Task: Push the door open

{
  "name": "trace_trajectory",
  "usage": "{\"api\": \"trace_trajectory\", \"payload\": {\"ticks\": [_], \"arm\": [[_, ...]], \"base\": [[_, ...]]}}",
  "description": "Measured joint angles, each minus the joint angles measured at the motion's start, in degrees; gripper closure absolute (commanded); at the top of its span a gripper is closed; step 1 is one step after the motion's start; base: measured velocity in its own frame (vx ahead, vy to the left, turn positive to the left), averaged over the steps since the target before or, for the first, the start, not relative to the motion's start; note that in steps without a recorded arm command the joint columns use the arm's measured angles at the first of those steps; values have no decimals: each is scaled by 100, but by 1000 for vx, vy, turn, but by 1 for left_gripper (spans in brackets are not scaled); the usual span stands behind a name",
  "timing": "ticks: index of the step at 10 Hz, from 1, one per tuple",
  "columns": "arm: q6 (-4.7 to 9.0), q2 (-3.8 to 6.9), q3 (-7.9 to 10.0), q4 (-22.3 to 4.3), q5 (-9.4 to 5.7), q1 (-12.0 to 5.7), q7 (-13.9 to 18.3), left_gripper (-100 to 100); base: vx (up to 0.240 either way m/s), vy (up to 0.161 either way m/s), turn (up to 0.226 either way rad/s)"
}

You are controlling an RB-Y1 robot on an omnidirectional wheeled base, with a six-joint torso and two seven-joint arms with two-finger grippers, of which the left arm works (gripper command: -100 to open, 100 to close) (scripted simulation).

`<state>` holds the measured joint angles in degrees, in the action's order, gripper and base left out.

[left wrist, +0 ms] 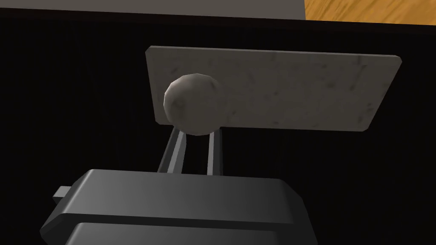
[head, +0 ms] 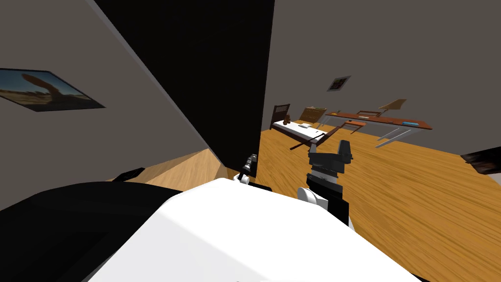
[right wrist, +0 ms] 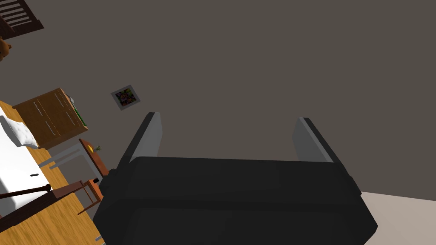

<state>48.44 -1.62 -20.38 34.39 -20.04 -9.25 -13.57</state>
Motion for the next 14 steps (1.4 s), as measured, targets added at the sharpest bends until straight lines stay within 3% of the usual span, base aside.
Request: {"api": "trace_trajectory", "payload": {"ticks": [2, 3, 8, 9, 10, 13, 14], "arm": [[-5, -1, -3, -4, 1, 6, 0, 100], [-6, -2, -4, -5, 2, 7, -1, -100], [-6, 256, -434, -185, 264, -170, 365, -100], [69, 243, -518, -382, 316, -280, 462, -100], [32, 267, -608, -294, 371, -255, 517, -100], [35, 252, -879, -436, 536, -374, 752, -100], [4, 245, -971, -377, 594, -361, 815, -100]], "base": [[0, 0, 0], [11, 35, 265], [16, 61, 322], [-6, 25, 268], [-15, 16, 301], [-34, -1, 278], [-58, -15, 314]]}}
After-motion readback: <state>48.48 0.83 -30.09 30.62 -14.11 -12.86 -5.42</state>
